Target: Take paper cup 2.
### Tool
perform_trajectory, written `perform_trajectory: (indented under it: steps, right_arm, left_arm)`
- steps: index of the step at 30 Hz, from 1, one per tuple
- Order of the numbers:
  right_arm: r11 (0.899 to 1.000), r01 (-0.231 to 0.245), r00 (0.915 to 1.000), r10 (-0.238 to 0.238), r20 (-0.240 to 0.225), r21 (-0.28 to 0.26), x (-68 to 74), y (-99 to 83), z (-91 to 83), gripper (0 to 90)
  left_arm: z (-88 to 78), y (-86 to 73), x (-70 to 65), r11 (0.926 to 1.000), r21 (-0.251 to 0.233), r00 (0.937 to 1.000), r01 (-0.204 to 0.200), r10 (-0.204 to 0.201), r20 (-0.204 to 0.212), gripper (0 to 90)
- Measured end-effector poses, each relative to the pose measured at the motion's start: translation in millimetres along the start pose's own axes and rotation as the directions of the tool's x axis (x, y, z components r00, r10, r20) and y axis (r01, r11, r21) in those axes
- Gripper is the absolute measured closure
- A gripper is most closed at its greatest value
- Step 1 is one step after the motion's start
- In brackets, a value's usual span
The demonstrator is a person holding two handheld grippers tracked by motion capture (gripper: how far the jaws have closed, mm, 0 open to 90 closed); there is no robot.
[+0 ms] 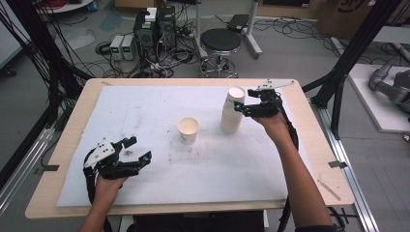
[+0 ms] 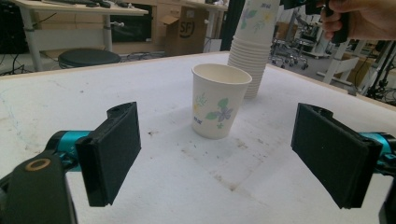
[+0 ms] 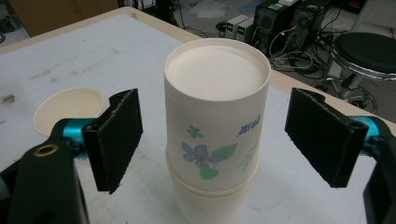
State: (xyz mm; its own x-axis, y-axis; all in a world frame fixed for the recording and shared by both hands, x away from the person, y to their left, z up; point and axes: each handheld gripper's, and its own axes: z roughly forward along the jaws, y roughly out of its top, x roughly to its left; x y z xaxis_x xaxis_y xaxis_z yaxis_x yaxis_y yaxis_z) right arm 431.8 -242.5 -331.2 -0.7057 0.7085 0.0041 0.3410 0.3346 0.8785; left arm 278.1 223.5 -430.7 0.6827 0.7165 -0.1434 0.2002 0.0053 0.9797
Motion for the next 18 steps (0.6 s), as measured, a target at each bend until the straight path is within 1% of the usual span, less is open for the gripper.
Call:
perform_trajectory:
  steps: [3,7,8,9,17,18]
  right_arm:
    - [1.000,-0.002,1.0000,0.002,-0.006,0.006,0.0,1.4,6.4,19.5]
    - [1.000,-0.003,1.0000,0.003,-0.001,0.024,-0.1,4.5,15.2,19.5]
    - [1.000,0.003,1.0000,-0.003,0.001,0.028,0.0,6.1,17.6,19.6]
    - [1.000,0.005,1.0000,-0.005,0.002,0.024,0.0,7.2,19.3,19.5]
    - [0.999,-0.006,1.0000,0.006,-0.001,0.038,-1.1,8.7,31.1,20.3]
    - [0.999,0.003,1.0000,-0.003,-0.003,0.032,-1.7,8.9,32.0,21.7]
  left_arm:
    - [0.0,-0.1,0.1,1.0000,0.000,1.0000,0.002,-0.002,0.001,15.7]
    - [0.5,-0.2,0.5,1.0000,0.003,1.0000,0.003,-0.003,0.004,15.7]
    - [0.6,-0.2,0.6,1.0000,0.003,1.0000,0.002,-0.002,0.005,15.7]
    - [0.6,-0.2,0.7,1.0000,0.002,1.0000,0.003,-0.003,0.005,15.7]
    - [-0.2,-0.6,1.5,1.0000,0.003,1.0000,0.003,-0.003,0.005,15.7]
    - [-0.2,-0.6,1.6,1.0000,0.004,1.0000,0.003,-0.003,0.006,15.7]
